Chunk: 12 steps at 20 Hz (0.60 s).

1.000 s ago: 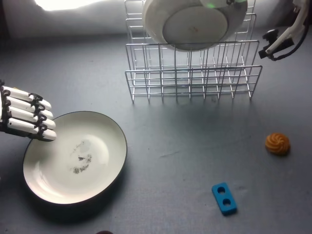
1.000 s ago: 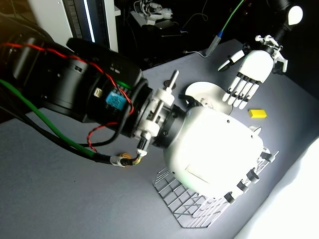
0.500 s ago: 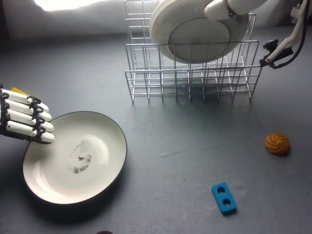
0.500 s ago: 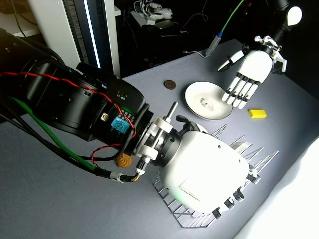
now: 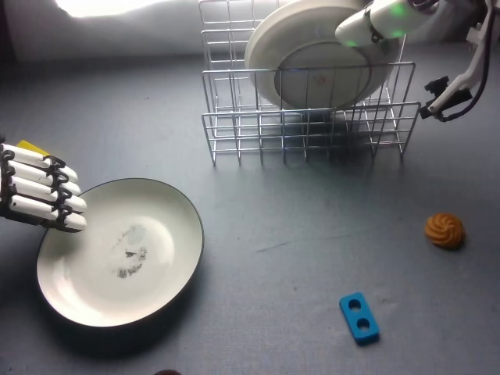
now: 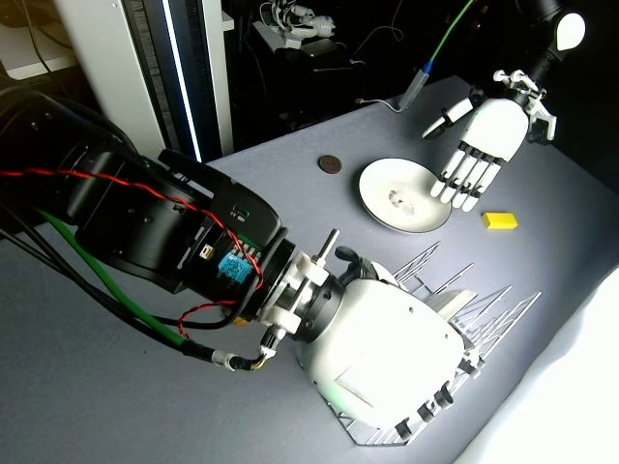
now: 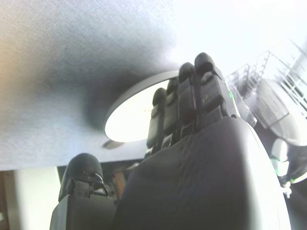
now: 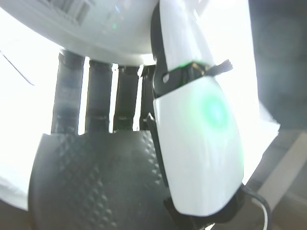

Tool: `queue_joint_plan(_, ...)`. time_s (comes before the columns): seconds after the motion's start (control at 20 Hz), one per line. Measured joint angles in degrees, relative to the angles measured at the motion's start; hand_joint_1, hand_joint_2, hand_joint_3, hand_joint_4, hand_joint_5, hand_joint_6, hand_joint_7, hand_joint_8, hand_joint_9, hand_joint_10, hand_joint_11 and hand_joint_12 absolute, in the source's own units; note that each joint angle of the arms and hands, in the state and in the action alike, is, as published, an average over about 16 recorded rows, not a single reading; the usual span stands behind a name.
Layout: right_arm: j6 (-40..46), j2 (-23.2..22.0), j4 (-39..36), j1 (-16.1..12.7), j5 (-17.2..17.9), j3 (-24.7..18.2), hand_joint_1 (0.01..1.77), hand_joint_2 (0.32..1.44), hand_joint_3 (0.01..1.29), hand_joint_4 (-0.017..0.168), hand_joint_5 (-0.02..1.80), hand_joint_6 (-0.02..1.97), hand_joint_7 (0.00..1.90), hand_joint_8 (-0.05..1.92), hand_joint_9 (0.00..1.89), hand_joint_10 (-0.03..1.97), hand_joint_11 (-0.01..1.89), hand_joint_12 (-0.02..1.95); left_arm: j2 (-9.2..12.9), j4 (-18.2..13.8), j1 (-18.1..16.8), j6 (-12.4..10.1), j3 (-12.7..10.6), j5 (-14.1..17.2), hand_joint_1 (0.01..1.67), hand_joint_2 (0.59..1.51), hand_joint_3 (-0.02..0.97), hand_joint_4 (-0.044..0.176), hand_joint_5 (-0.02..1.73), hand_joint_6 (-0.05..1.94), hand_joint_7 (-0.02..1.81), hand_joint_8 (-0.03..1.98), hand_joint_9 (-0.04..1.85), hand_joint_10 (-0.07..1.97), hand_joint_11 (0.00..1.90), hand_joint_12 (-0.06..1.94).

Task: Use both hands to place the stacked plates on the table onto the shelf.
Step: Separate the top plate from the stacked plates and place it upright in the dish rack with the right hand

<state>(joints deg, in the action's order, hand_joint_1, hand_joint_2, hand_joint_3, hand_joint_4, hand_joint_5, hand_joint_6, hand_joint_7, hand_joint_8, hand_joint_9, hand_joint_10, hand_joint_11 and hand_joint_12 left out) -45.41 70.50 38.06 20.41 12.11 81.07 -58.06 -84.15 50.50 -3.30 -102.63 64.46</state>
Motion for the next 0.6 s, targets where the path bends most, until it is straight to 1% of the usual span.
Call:
queue_joint_plan(0.25,-0.04,0.17,-0.28,0.16,0.23,0.17,1.30,1.04,0.01,-0.009,0.83,0.98,1.02,0.51,0.99,0.74,0.75,1.40,-0.05,0.17,0.19,0.08,-0.06,-0.08,0.02,1.143,0.017,0.004,0.12,0.01,0.11,-0.01,0.12,0.02,0.02,0.20)
queue_joint_plan(0.3,-0.04,0.16,-0.44,0.09,0.36,0.09,1.29,1.04,0.01,-0.008,0.84,0.96,1.02,0.46,1.00,0.67,0.75,1.38,-0.05,0.20,0.23,0.09,-0.07,-0.09,0.02,1.144,0.017,0.004,0.12,0.01,0.11,-0.01,0.12,0.02,0.02,0.20)
queue_joint_plan(0.45,-0.06,0.06,-1.34,-0.21,0.72,-0.30,1.24,1.05,0.01,-0.007,0.85,0.83,1.03,0.32,1.02,0.45,0.75,1.33,-0.09,0.37,0.46,0.12,-0.10,-0.09,0.02,1.145,0.017,0.004,0.12,0.01,0.10,-0.01,0.11,0.02,0.02,0.20)
queue_joint_plan(0.6,-0.10,-0.29,-3.82,-0.69,1.55,-1.06,1.19,1.05,0.01,-0.006,0.87,0.67,1.05,0.17,1.05,0.23,0.74,1.27,-0.15,0.54,0.82,0.15,-0.09,-0.06,0.01,1.144,0.017,0.004,0.13,0.01,0.10,-0.01,0.11,0.02,0.02,0.20)
